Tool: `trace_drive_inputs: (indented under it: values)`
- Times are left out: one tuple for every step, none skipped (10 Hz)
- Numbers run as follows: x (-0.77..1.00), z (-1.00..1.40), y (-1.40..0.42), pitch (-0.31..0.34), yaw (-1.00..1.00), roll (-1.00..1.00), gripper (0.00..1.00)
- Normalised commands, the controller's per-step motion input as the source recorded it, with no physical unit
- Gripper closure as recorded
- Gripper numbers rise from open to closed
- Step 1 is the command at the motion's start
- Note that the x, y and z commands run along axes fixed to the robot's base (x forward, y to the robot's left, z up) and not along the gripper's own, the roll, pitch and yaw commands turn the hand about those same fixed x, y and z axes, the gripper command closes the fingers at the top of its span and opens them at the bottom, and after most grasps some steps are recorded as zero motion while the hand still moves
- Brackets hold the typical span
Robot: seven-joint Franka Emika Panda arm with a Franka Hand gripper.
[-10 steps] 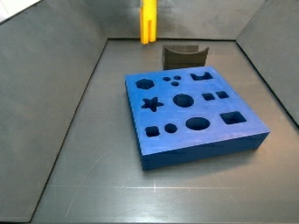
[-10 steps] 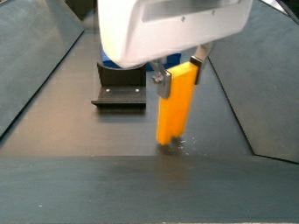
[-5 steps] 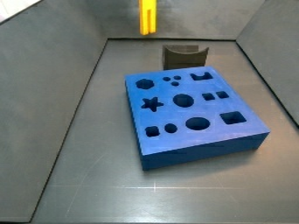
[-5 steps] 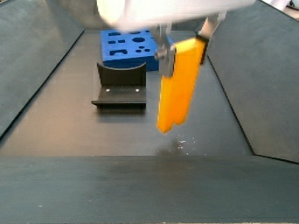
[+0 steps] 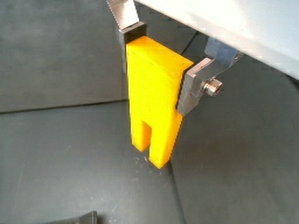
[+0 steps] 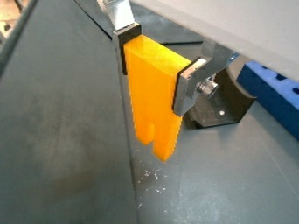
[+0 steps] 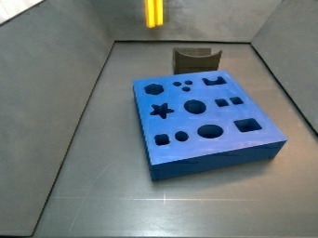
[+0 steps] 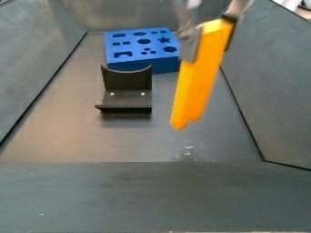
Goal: Pick up the double-square object. Move up. Move to above the board. Insert the double-square object.
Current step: Move to above the board.
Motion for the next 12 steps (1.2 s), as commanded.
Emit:
trace_drive_inputs:
  values:
    - [-0.32,1.0,0.05,-0.023,0.06,0.09,1.0]
    - [-0.26,1.0,0.03,0.017,0.05,0.09,1.0]
    - [-0.22,1.0,0.02,0.039,0.05,0.09,1.0]
    - [-0.16,1.0,0.02,0.068,0.04,0.07,1.0]
    - [-0.12,0.91,0.01,0.071,0.04,0.07,1.0]
    - [-0.07,0.75,0.01,0.074,0.04,0.06,1.0]
    - [-0.04,0.63,0.01,0.085,0.03,0.06,1.0]
    - [-0.02,0.48,0.0,0.101,0.03,0.06,1.0]
    - [-0.01,0.41,0.0,0.103,0.03,0.05,1.0]
    - [0.0,0.3,0.0,0.106,0.04,0.06,1.0]
    - [0.11,0.07,-1.0,0.201,-1.0,0.02,1.0]
    - [0.11,0.05,-1.0,0.196,-1.0,0.03,1.0]
